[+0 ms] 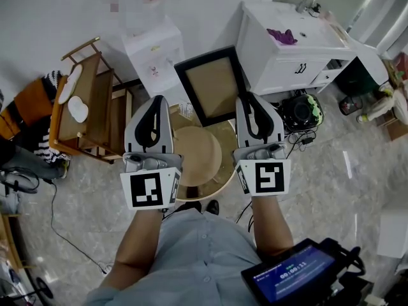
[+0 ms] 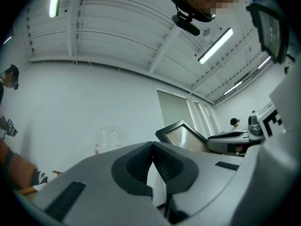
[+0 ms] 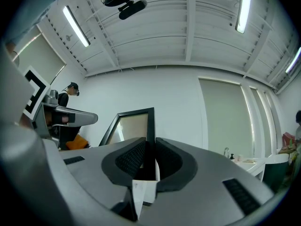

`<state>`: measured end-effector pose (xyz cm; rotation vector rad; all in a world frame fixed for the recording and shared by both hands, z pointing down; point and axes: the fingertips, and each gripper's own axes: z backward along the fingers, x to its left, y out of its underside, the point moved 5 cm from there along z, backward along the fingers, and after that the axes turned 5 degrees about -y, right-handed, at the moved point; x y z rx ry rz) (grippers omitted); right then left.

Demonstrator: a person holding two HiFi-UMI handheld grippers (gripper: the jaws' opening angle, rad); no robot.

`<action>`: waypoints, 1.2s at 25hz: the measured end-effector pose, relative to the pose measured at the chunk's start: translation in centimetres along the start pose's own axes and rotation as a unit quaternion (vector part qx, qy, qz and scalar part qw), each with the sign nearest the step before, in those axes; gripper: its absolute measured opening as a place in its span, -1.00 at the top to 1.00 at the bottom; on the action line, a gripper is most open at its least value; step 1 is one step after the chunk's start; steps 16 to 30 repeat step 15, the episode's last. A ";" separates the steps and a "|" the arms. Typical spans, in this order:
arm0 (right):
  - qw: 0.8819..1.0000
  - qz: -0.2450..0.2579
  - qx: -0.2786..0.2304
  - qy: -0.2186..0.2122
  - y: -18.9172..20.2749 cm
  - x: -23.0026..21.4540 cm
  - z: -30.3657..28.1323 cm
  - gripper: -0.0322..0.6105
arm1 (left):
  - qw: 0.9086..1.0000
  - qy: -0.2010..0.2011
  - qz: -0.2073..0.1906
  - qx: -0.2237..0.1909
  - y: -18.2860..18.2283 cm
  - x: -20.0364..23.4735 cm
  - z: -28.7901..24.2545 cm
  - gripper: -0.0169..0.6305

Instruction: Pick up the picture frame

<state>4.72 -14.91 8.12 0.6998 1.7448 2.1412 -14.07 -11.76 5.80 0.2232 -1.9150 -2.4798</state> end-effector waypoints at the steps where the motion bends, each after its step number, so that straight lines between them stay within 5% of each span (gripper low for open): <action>1: 1.000 0.000 0.000 0.000 0.0 0.0 0.0 0.65 | 1.000 0.000 0.000 0.000 0.0 0.0 0.0 0.91; 30: 1.000 0.000 0.004 -0.002 0.4 -0.1 -0.7 0.65 | 1.000 0.001 0.000 0.003 0.4 0.1 -0.6 0.91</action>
